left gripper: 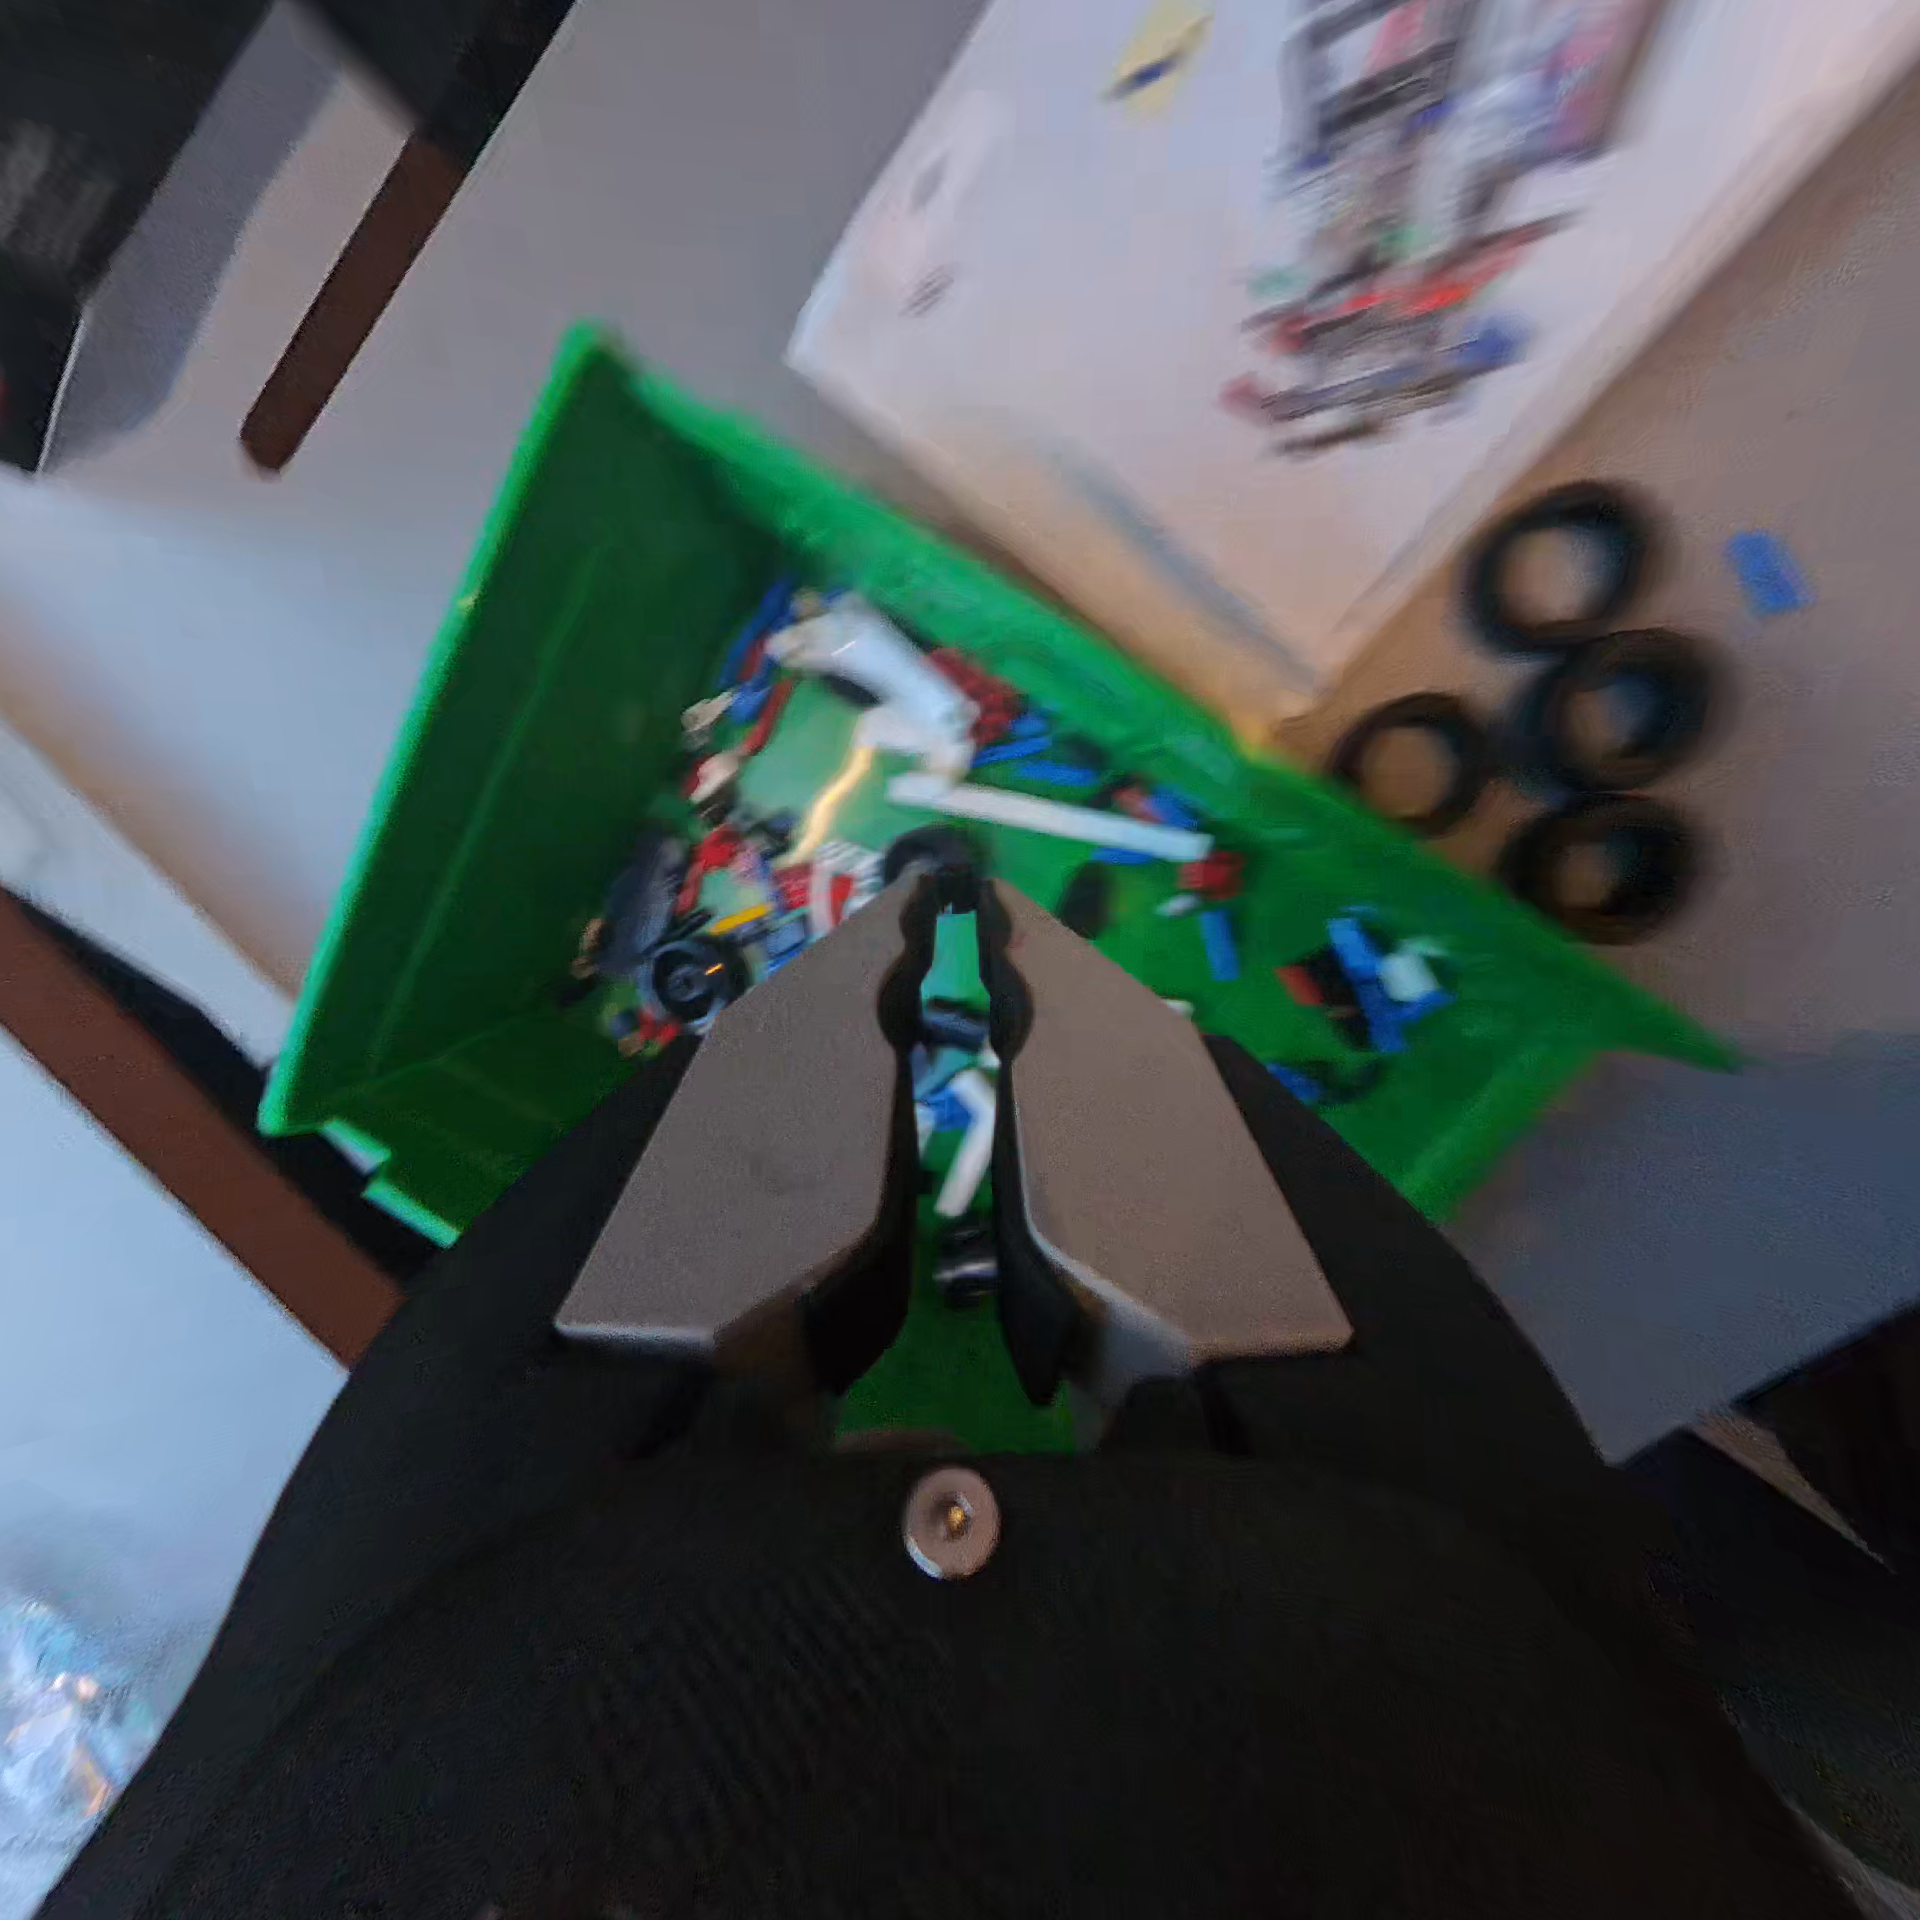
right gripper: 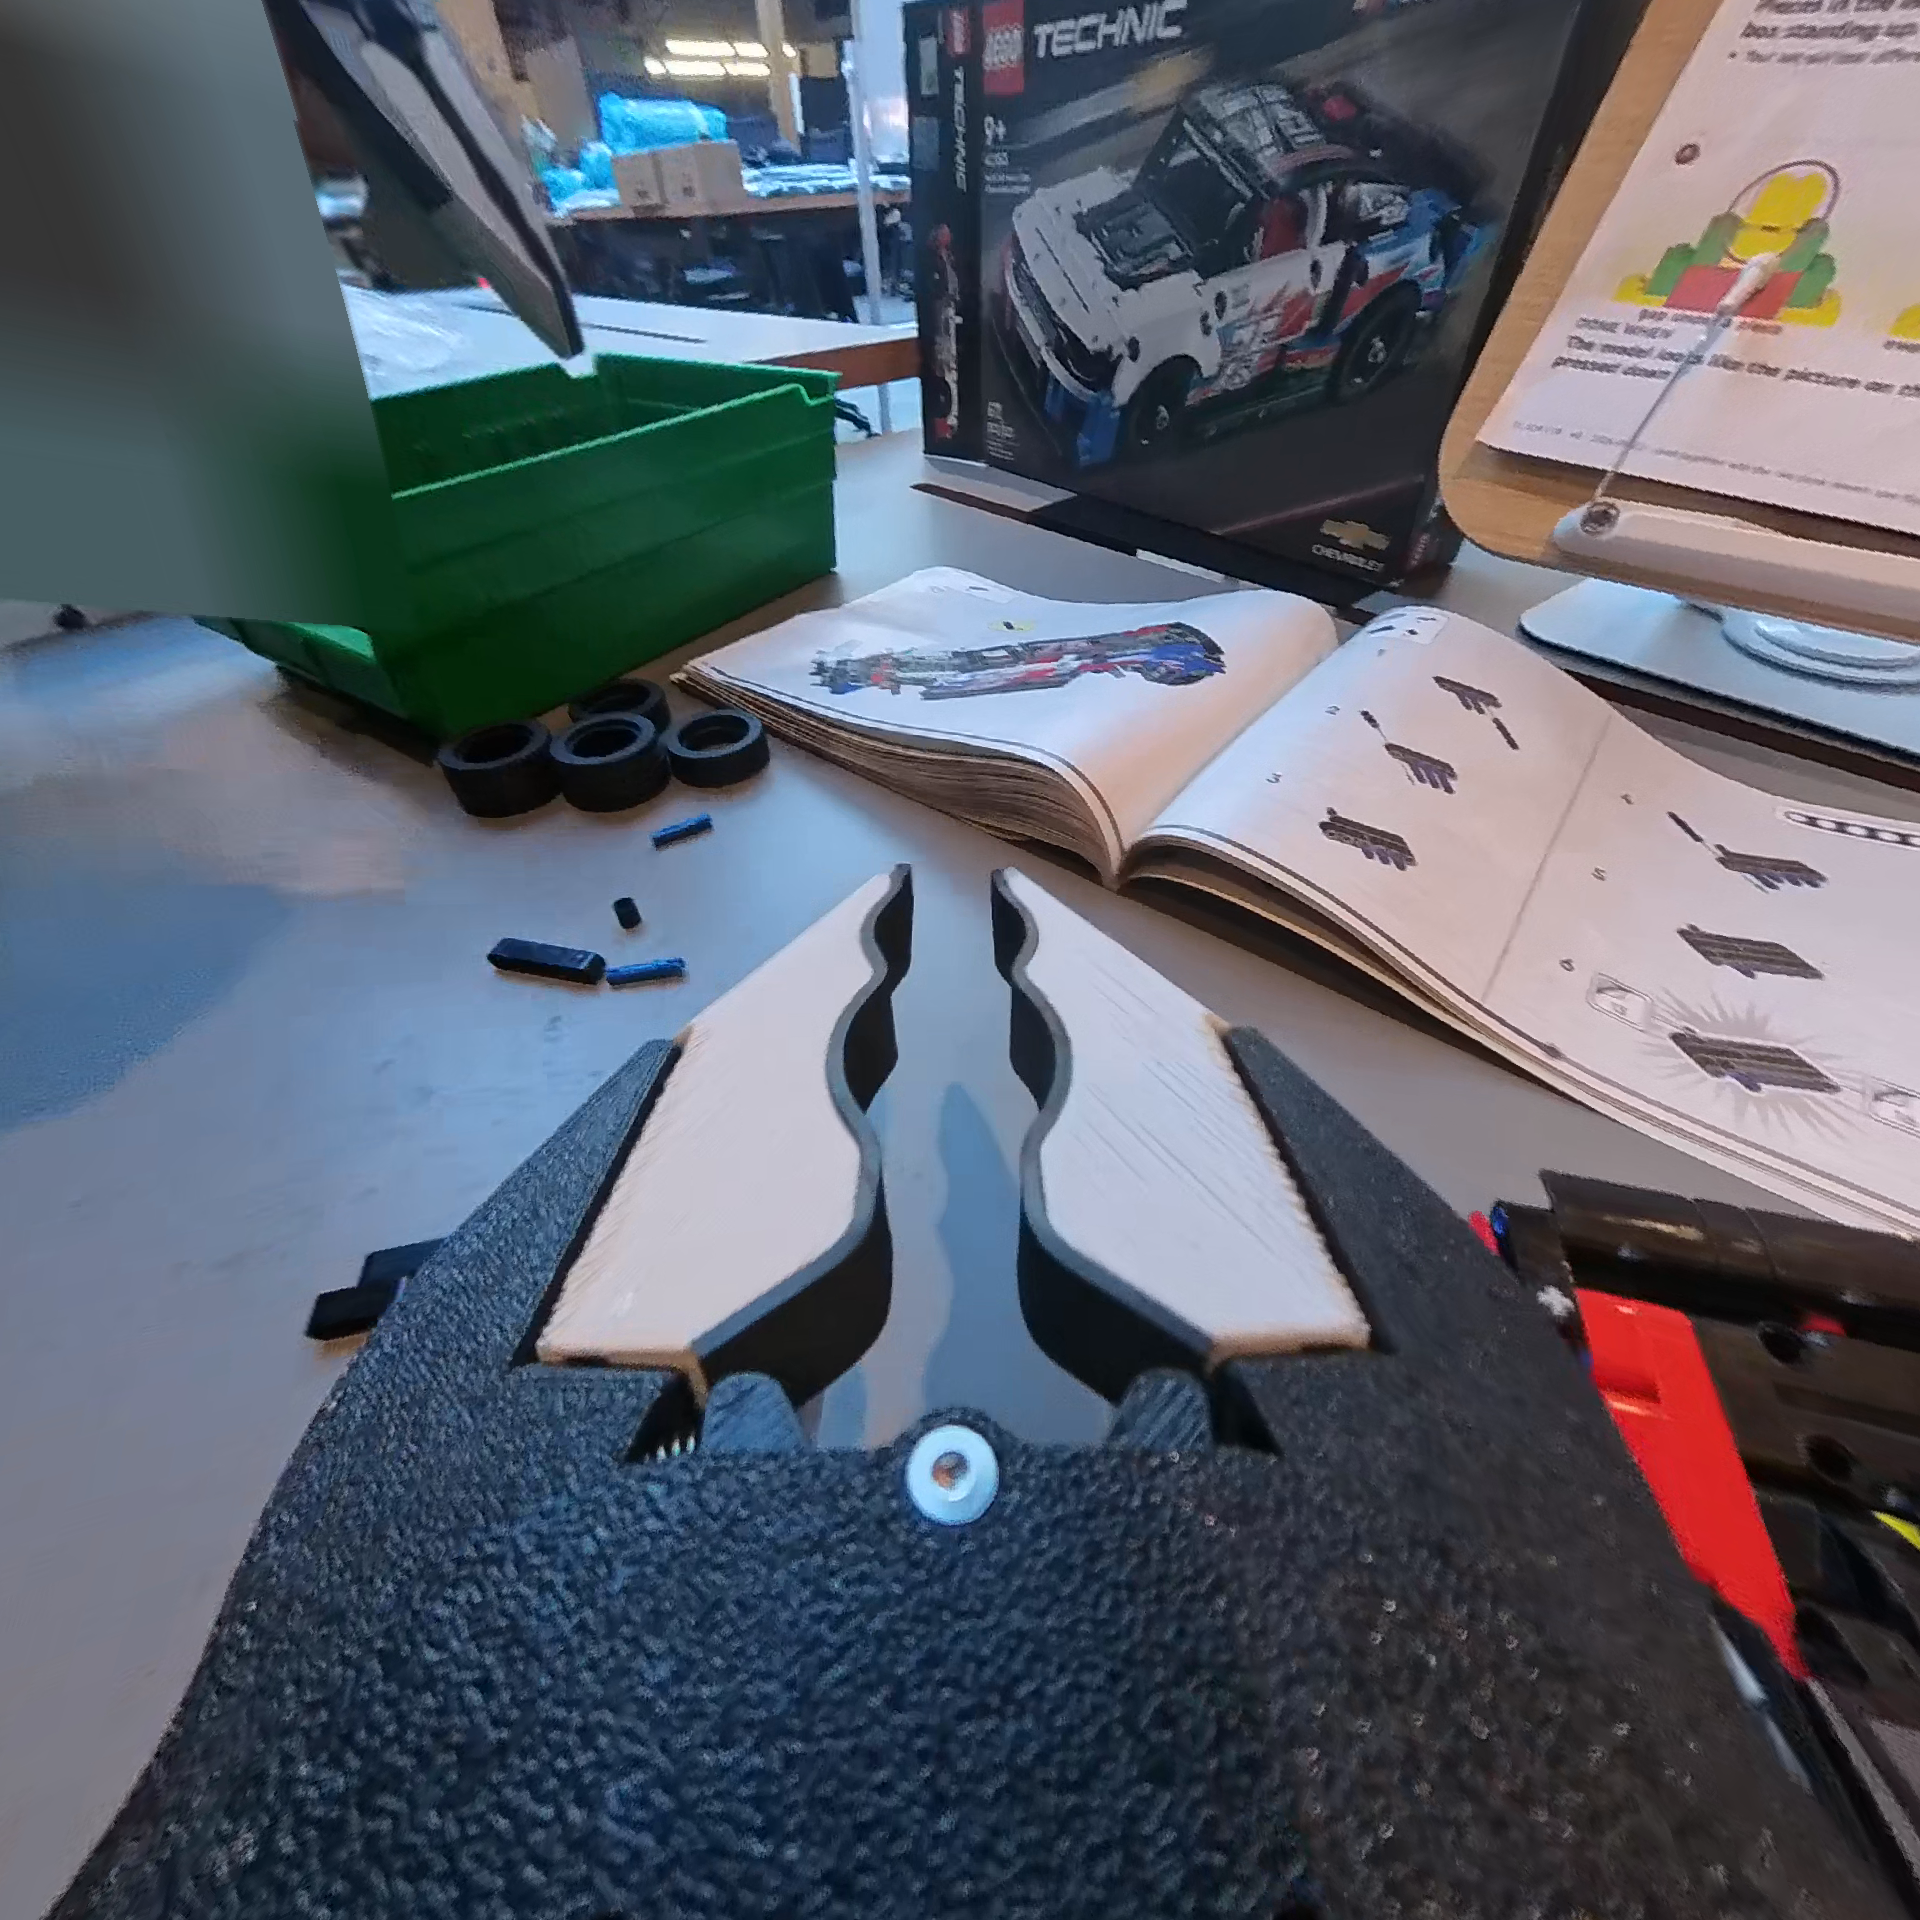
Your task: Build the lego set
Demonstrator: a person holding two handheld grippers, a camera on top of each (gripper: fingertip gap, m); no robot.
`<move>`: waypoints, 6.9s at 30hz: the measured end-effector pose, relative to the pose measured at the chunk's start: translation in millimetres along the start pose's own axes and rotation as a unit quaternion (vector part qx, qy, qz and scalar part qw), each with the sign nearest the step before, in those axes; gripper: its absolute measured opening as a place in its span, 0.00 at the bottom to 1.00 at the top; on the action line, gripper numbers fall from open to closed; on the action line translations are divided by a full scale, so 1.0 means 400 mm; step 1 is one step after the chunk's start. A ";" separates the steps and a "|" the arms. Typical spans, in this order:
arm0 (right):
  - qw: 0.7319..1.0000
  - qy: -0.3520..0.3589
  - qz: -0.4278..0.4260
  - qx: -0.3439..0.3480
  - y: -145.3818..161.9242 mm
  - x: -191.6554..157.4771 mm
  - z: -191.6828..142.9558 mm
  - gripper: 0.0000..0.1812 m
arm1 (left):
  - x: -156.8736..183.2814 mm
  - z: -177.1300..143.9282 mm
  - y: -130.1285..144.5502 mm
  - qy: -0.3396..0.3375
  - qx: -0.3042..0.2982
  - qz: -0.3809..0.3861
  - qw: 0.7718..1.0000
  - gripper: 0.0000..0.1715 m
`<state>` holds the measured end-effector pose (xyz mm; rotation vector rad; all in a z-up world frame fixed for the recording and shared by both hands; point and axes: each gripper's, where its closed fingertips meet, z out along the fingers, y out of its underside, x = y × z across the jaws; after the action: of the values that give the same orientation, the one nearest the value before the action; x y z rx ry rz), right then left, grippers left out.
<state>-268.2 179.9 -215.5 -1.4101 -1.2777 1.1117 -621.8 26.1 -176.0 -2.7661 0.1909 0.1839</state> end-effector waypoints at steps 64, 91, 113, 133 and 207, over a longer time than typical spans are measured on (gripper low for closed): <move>0.982 -0.152 -0.026 -0.110 0.075 -0.182 0.032 0.21 | 0.822 0.137 -0.024 0.146 0.243 0.048 0.958 0.25; 0.970 -0.126 0.045 -0.204 0.164 -0.152 -0.041 0.14 | 0.985 0.190 -0.047 0.178 0.235 0.148 0.944 0.29; 0.953 -0.138 0.014 -0.271 0.213 -0.142 -0.012 0.18 | 0.879 0.200 -0.125 0.115 0.299 0.192 0.928 0.17; 0.950 -0.161 -0.048 -0.264 0.213 -0.171 -0.013 0.05 | 0.883 0.218 -0.118 0.122 0.272 0.192 0.935 0.20; 0.941 -0.220 0.003 -0.258 0.175 -0.258 -0.115 0.27 | 0.905 0.216 -0.086 0.120 0.280 0.306 0.902 0.01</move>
<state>-216.2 70.5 -270.8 -1.5857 -1.9996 1.1891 -269.6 49.9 -299.0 -2.0649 1.0098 -0.0567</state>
